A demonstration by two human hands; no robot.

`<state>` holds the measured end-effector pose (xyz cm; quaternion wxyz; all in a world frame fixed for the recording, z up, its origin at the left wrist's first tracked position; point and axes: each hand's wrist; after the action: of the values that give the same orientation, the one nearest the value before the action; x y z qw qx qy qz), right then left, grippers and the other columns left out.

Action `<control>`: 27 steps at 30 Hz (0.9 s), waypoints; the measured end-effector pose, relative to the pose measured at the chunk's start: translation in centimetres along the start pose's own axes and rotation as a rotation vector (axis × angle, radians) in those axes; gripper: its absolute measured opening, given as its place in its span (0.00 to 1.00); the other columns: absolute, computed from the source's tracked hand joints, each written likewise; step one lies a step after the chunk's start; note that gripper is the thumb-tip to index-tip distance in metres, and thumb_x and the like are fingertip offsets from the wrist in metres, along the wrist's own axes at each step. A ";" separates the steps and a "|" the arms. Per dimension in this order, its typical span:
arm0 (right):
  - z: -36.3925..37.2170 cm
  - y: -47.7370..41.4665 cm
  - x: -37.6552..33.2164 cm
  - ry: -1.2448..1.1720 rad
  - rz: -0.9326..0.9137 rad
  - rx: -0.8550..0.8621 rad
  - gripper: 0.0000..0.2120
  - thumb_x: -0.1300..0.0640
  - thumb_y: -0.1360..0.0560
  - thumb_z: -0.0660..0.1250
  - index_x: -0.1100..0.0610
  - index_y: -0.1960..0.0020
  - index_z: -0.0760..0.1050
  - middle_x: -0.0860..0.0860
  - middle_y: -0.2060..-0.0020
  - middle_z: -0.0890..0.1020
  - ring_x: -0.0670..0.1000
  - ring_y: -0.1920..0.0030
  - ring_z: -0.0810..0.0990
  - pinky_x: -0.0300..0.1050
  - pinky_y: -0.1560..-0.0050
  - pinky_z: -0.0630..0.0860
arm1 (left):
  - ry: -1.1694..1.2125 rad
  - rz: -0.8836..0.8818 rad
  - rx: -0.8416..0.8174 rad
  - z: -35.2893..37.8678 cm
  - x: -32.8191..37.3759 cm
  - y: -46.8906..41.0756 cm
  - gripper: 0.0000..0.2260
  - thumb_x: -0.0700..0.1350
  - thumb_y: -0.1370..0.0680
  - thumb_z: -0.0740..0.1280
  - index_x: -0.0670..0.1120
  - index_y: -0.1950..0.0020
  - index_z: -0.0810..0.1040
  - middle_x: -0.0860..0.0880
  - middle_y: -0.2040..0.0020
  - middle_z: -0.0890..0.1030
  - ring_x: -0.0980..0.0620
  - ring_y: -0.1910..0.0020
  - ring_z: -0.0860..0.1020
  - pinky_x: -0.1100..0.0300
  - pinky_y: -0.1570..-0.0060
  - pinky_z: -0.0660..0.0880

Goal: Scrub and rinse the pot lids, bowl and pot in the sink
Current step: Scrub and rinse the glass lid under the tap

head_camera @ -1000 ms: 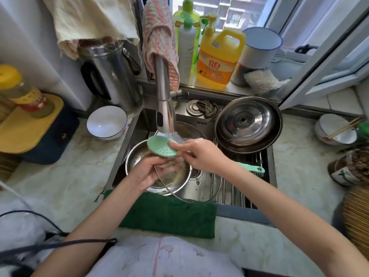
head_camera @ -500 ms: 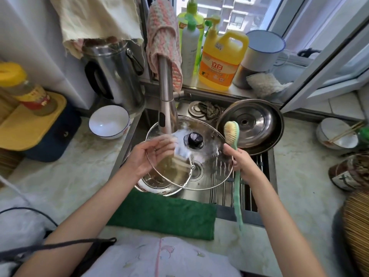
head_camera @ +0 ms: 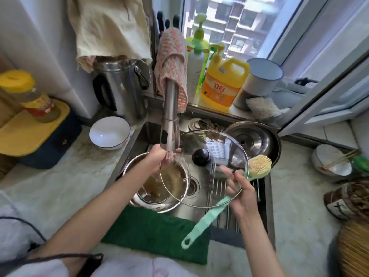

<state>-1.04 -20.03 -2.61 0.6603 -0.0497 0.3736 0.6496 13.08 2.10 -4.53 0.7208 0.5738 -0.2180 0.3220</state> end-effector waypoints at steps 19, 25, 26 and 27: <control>4.9 0.6 0.9 0.088 -0.196 0.160 0.15 0.68 0.23 0.57 0.53 0.63 0.71 0.56 0.62 0.85 0.40 0.81 0.61 0.29 0.82 0.57 | -1.014 0.786 0.011 3.6 -8.9 6.3 0.23 0.51 0.17 0.45 0.50 0.23 0.44 0.57 0.23 0.41 0.60 0.24 0.40 0.60 0.26 0.39; 4.7 1.6 0.2 0.097 -0.158 0.129 0.13 0.68 0.24 0.59 0.52 0.61 0.67 0.57 0.60 0.85 0.40 0.82 0.62 0.29 0.83 0.60 | -0.536 0.232 0.120 -0.3 -5.2 0.9 0.20 0.48 0.16 0.49 0.41 0.29 0.68 0.51 0.51 0.77 0.56 0.61 0.72 0.66 0.65 0.69; 4.4 1.4 -0.1 0.075 -0.128 0.101 0.12 0.67 0.28 0.64 0.53 0.61 0.66 0.56 0.63 0.84 0.40 0.82 0.63 0.29 0.83 0.61 | -0.440 0.132 0.117 -1.1 -5.1 0.5 0.20 0.49 0.16 0.50 0.39 0.34 0.73 0.48 0.55 0.78 0.53 0.61 0.74 0.63 0.64 0.69; 3.8 1.2 -0.3 0.023 -0.103 0.059 0.17 0.66 0.34 0.72 0.54 0.61 0.65 0.55 0.67 0.82 0.39 0.82 0.63 0.29 0.83 0.62 | -0.380 0.094 0.080 -1.6 -5.1 0.7 0.20 0.50 0.16 0.51 0.39 0.38 0.76 0.45 0.55 0.79 0.50 0.58 0.77 0.62 0.62 0.69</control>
<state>-0.39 -17.99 0.81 0.6897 -0.0568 0.3972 0.6027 8.99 2.62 -7.92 0.6275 0.6418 -0.3637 0.2494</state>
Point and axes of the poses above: each hand's wrist, its own y-axis away from the middle knuckle, its own z-axis out of the palm, x = y × z
